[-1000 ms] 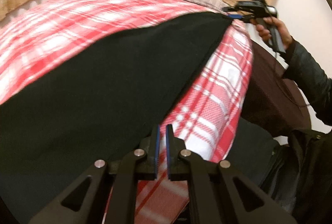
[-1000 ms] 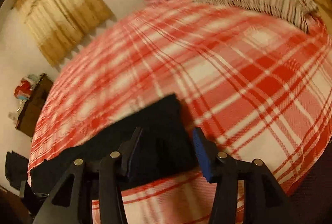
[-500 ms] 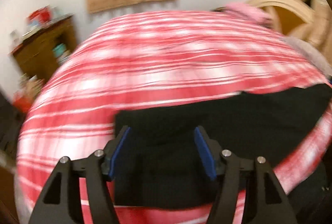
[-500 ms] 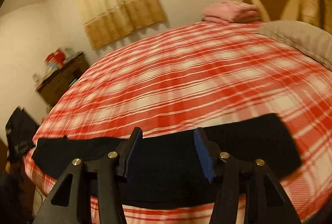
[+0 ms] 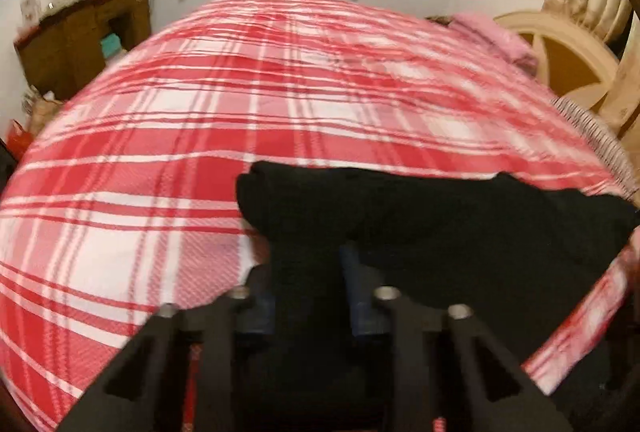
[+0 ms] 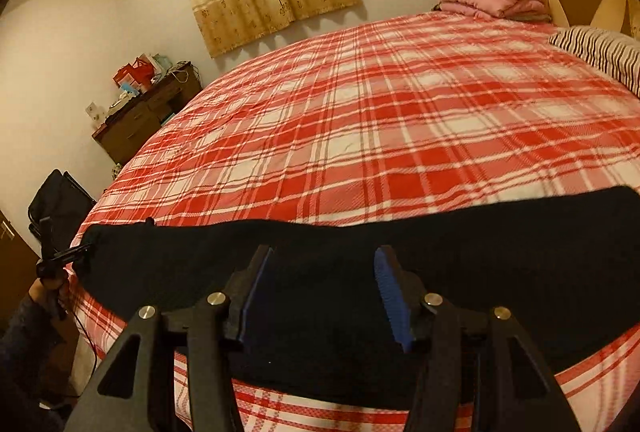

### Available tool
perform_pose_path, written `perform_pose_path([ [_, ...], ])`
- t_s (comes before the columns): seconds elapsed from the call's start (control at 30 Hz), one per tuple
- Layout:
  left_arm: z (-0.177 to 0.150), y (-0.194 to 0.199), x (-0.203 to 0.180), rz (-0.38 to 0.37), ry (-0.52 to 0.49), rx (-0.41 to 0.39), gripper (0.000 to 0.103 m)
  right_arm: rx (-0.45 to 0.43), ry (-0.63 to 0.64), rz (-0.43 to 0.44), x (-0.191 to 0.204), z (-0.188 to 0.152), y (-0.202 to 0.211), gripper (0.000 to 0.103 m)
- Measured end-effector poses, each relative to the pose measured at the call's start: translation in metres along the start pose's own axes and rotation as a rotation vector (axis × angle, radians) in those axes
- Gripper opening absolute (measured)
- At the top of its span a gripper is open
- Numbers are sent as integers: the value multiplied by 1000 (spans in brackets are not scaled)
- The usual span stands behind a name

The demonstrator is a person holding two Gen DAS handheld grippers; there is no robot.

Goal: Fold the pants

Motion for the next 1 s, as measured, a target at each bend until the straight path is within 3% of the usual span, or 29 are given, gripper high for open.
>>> perform_pose_path([
  [0.07, 1, 3, 2, 12, 15, 5, 24, 1, -17, 3, -1, -1, -3, 54],
  [0.27, 14, 29, 14, -56, 82, -51, 23, -8, -43, 4, -4, -2, -4, 54],
  [0.47, 10, 8, 23, 28, 42, -1, 24, 16, -64, 3, -11, -10, -9, 54],
  [0.63, 9, 16, 31, 76, 69, -42, 49, 48, -102, -2, -20, -27, -11, 54],
  [0.8, 17, 41, 34, 130, 72, -126, 50, 74, -35, -73, -17, -34, -9, 54],
  [0.93, 16, 53, 19, 115, 71, -153, 66, 97, 38, -115, 3, -32, -11, 60],
  [1.0, 11, 54, -2, 90, 37, -160, 68, 129, 77, -145, 13, -32, -15, 62],
])
Point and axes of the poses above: each gripper's, at about its wrist camera, not at the fingertips, and y roughly against the way its jaws point, x to its left, z to its top, the point moved 4 cm from there along -y, roughly the way its jaws point, and after that the axes turned 14 degrees about y, right-handed, at the moved point
